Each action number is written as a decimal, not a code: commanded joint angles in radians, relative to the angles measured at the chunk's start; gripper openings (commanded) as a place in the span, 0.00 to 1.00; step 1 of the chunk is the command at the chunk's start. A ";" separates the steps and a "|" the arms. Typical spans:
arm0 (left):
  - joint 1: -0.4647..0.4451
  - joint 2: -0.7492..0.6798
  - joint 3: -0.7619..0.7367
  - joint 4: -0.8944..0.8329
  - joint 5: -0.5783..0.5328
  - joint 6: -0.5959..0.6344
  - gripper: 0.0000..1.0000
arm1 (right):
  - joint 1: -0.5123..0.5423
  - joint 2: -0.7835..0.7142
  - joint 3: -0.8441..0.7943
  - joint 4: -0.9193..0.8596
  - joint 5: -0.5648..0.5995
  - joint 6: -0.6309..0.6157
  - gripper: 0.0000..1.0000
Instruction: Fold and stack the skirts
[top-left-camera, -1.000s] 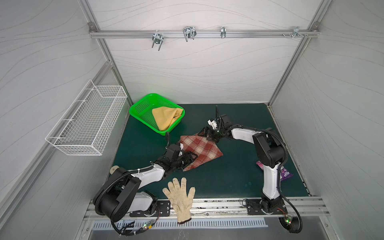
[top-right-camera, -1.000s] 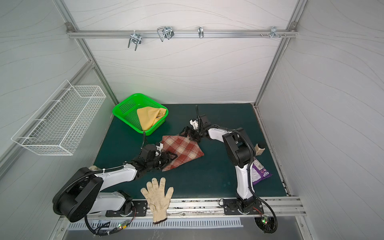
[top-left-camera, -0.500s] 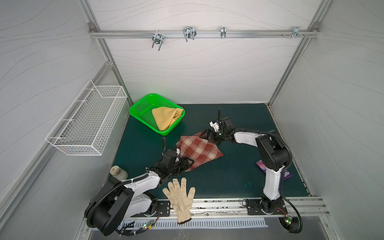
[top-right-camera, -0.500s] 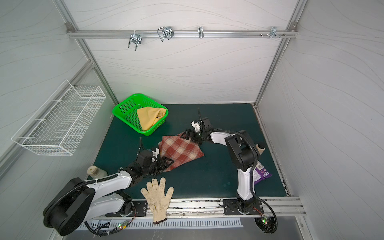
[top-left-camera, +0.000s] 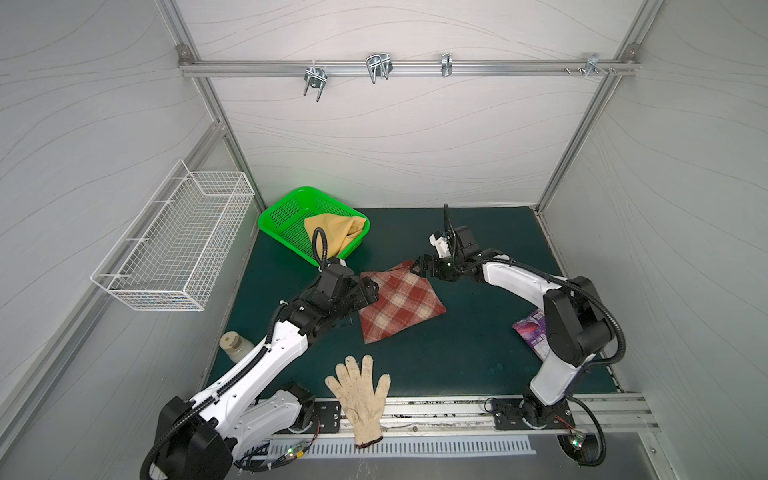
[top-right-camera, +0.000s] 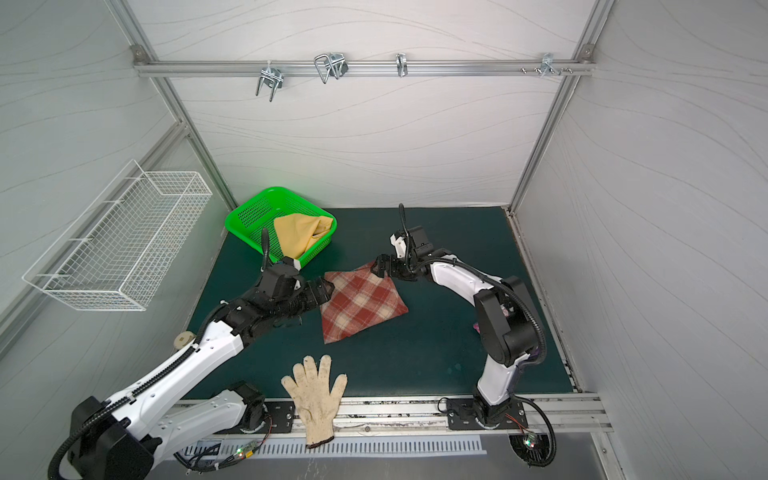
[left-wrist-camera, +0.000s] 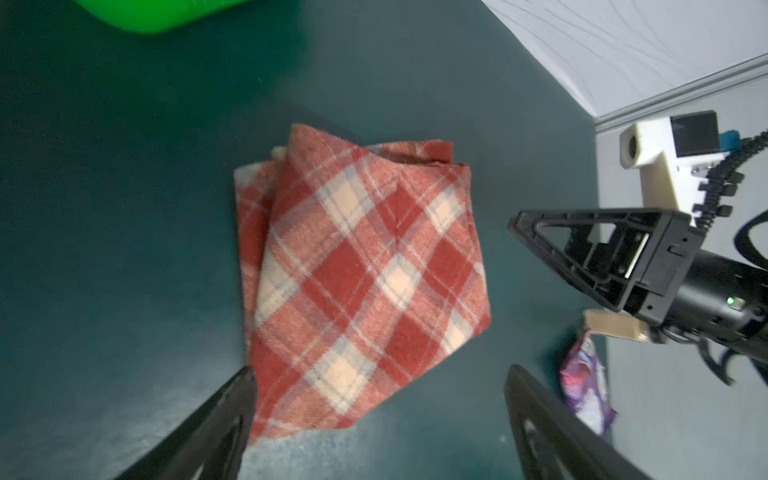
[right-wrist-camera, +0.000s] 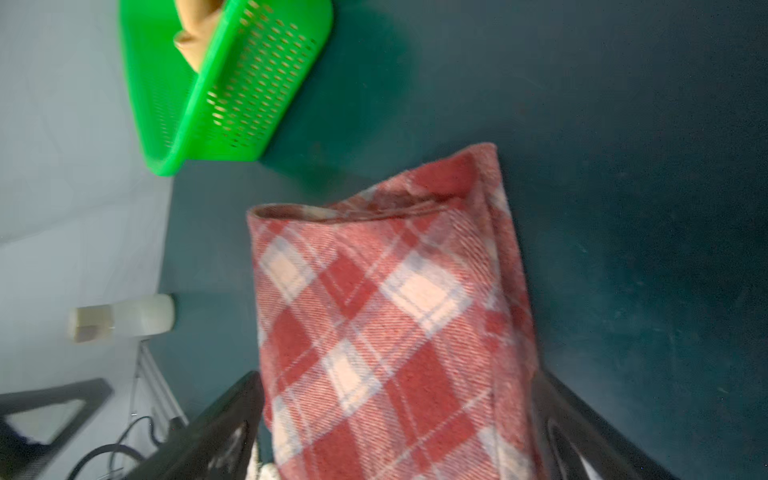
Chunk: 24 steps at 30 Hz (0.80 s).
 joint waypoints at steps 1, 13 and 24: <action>0.012 0.045 0.035 -0.124 -0.133 0.050 0.99 | 0.018 0.052 -0.015 -0.091 0.111 -0.082 0.99; 0.165 0.058 -0.007 -0.056 -0.068 0.060 0.99 | 0.068 0.186 -0.037 -0.033 0.084 -0.080 0.86; 0.191 0.036 -0.012 -0.050 -0.050 0.077 0.99 | 0.086 0.259 -0.033 -0.019 0.065 -0.058 0.17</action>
